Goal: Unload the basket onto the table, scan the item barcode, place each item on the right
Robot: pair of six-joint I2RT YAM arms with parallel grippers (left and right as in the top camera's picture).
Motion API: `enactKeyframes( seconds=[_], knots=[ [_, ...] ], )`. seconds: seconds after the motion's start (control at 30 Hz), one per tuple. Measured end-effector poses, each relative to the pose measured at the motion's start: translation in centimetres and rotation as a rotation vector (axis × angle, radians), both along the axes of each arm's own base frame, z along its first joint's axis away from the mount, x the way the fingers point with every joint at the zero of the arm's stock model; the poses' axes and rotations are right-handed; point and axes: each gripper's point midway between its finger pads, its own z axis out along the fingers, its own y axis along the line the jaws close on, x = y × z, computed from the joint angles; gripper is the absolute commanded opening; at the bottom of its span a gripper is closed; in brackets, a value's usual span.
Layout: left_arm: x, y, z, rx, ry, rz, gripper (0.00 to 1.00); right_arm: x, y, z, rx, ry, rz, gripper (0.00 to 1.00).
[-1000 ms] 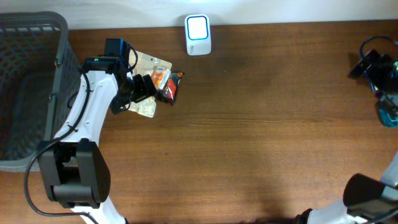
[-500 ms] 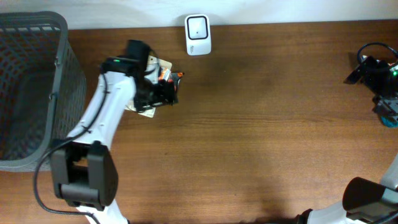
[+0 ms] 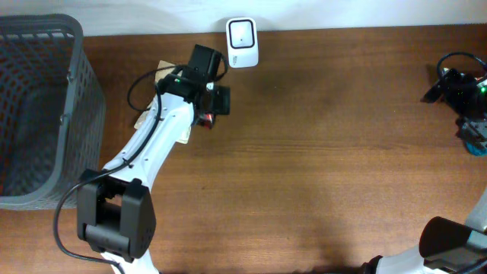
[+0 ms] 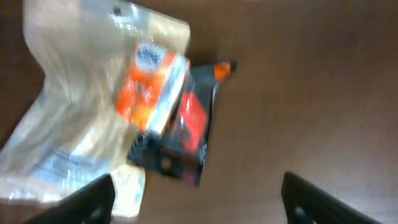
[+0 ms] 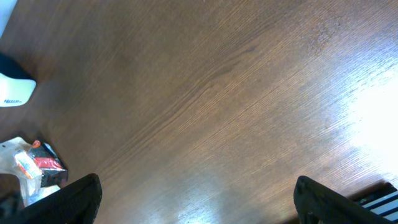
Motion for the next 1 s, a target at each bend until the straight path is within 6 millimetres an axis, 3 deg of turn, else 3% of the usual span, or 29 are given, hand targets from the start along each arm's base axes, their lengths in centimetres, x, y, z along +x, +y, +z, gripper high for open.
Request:
enactKeyframes(
  seconds=[0.13, 0.2, 0.5, 0.67, 0.9, 1.0],
  knots=[
    [3.1, 0.3, 1.7, -0.031, -0.135, 0.027, 0.76, 0.0, 0.0, 0.0, -0.001, -0.002, 0.0, 0.98],
    [4.1, 0.6, 1.6, -0.023, -0.165, 0.045, 0.75, 0.0, 0.0, 0.0, -0.001, -0.002, 0.0, 0.98],
    [5.9, 1.3, -6.9, 0.1, -0.079, 0.027, 0.76, 0.0, 0.0, 0.0, -0.001, -0.001, 0.0, 0.98],
    [6.3, 2.1, -9.0, 0.139, -0.059, 0.012, 0.51, 0.0, 0.0, 0.0, -0.001, -0.002, 0.0, 0.98],
    [6.5, 5.2, -9.2, 0.146, -0.035, 0.057, 0.32, 0.0, 0.0, 0.0, -0.001, -0.001, 0.0, 0.99],
    [6.4, 5.4, -9.3, 0.137, -0.025, 0.054, 0.25, 0.0, 0.0, 0.0, -0.001, -0.001, 0.0, 0.98]
  ],
)
